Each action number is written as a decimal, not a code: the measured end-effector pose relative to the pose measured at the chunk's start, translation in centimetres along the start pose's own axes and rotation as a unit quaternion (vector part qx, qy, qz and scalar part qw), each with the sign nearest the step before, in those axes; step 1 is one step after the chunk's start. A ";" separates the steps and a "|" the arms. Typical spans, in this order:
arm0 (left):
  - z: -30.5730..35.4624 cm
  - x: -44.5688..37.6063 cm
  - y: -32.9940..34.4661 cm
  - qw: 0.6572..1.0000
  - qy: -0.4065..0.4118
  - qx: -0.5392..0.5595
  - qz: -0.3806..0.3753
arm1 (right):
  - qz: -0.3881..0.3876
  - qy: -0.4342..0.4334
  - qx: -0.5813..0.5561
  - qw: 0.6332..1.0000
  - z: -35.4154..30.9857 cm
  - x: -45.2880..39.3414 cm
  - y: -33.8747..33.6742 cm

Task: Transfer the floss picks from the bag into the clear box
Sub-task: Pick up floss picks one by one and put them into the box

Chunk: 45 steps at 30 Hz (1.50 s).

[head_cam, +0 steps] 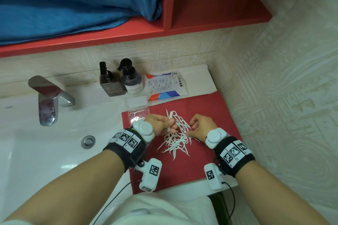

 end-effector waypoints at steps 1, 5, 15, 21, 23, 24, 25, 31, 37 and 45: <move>0.0 0.0 0.0 1.000 -0.001 -0.003 0.000 | -0.007 0.000 0.008 1.000 0.0 0.1 0.0; -0.2 0.0 0.0 1.000 -0.006 -0.001 0.007 | -0.047 -0.003 0.036 0.998 0.1 0.1 0.2; -1.2 -0.3 -0.2 1.000 -0.014 0.000 0.007 | -0.033 -0.032 -0.007 0.999 -0.3 0.3 -0.1; -2.4 -0.5 -0.5 1.000 -0.019 0.000 0.018 | -0.024 -0.036 -0.046 0.998 -0.6 0.6 -0.2; -2.8 -0.6 -0.7 0.999 -0.020 -0.006 0.026 | -0.032 -0.050 -0.037 0.998 -0.8 0.6 0.1; -3.0 -0.6 -1.0 0.999 -0.019 -0.012 0.031 | -0.032 -0.059 -0.032 0.997 -1.0 0.5 0.3; -3.1 -0.6 -1.1 0.999 -0.016 -0.017 0.034 | -0.030 -0.066 -0.031 0.997 -1.2 0.6 0.5; -3.9 -0.5 -2.3 0.993 0.022 -0.042 0.109 | -0.106 -0.051 -0.168 0.979 -3.0 0.4 1.6; -4.7 -0.8 -3.1 0.992 0.039 -0.098 0.068 | -0.120 -0.073 -0.194 0.971 -4.1 -0.8 2.7; -5.5 -0.9 -3.0 0.994 0.015 -0.105 -0.003 | -0.077 -0.058 -0.293 0.951 -4.6 -2.0 3.9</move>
Point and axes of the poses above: each hand's wrist, its own x-axis away from the middle knuckle, its own y-axis out of the palm, z = x × y, the point moved 1 cm from there along -x, towards the middle knuckle, and after that the axes turned 1 degree about z, right-handed, at the moved point
